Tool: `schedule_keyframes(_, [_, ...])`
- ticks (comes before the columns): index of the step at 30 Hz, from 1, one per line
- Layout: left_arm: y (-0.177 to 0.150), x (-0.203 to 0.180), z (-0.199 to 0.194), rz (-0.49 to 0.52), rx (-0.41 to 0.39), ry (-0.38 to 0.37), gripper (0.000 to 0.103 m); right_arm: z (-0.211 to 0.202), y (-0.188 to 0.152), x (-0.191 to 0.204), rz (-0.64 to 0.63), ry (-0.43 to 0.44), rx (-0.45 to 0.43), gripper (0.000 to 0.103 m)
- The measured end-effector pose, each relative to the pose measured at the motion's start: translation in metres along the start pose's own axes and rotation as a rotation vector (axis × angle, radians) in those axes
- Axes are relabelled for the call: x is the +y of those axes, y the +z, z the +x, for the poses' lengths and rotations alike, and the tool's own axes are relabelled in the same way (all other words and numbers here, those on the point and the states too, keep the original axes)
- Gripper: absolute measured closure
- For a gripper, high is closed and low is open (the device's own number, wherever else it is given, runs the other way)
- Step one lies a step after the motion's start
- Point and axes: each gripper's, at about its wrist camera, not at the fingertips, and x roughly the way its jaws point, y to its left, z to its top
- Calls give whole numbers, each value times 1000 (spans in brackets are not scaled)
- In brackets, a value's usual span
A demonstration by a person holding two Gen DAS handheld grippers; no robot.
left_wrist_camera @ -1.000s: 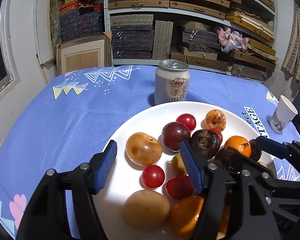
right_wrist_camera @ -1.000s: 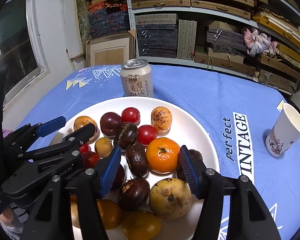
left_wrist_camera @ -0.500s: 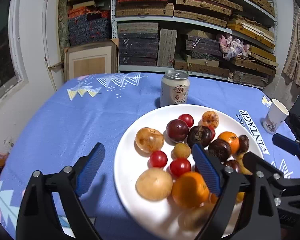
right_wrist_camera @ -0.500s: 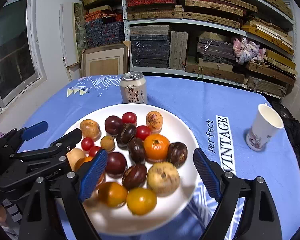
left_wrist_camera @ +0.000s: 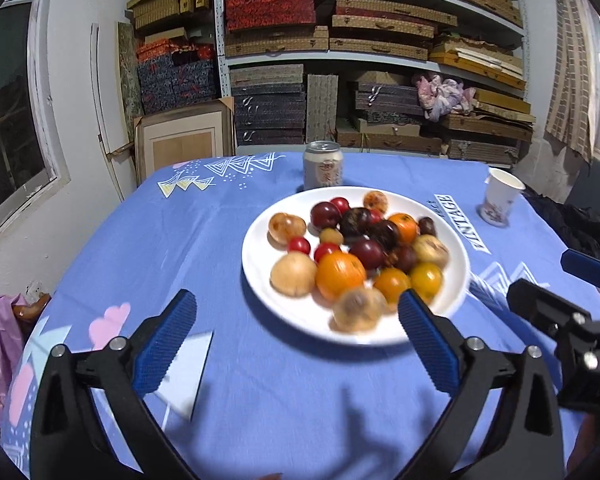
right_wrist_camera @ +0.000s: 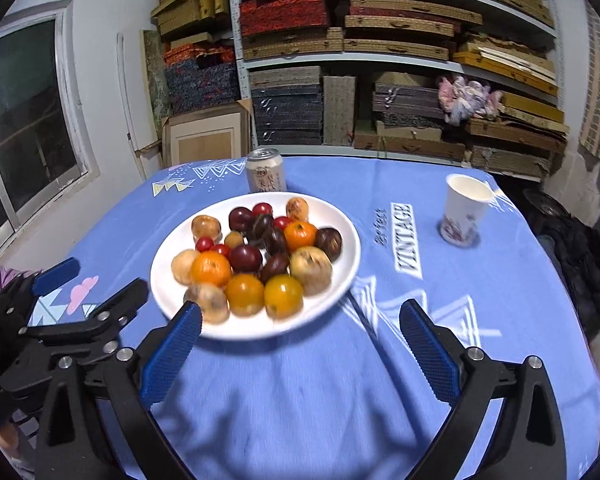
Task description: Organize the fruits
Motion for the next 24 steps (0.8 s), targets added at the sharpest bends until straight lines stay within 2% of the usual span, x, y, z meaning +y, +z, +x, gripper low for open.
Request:
schedule_keyframes(7, [-38,2,-40,-13,26,-18,4,-31,-44,-1,-6,-86,-19,3])
schedule_keyframes(14, [-61,6,-35,-13,84,13,4,-29,-71,6,-18,-77,24,3])
schedule_keyframes(18, [-63,2,-36,5,90,26,4,-19,-75,22,-99,-126,64,3])
schedule_keyframes(20, [-63,-1,-39,15,74,62,4,-19,-75,25,-128,-162,57,3])
schedule_keyframes(24, [-61,1,-48,-1,48,29,4,-27,-71,18,-93,-164,25,3])
